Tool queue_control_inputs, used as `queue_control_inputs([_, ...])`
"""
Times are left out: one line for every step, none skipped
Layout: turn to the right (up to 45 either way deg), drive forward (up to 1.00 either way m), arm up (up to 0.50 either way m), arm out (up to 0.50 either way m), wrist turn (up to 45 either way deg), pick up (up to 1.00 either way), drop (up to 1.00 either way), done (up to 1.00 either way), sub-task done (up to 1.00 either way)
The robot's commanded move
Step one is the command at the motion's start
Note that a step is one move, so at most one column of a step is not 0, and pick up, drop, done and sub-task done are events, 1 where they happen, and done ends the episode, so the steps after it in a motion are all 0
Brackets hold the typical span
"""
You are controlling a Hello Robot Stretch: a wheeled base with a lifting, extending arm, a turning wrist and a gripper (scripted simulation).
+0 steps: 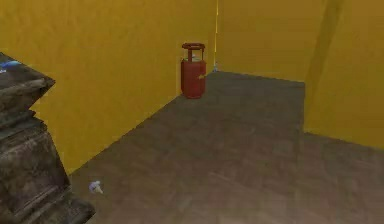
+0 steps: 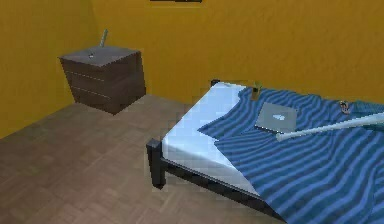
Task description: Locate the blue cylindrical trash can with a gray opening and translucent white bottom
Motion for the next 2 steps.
queue_control_inputs([21.0, 0.0, 0.0, 0.0, 0.0, 0.0, 0.0, 0.0, 0.0])
queue_control_inputs([0.0, 0.25, 0.0, 0.0, 0.0, 0.0, 0.0, 0.0, 0.0])
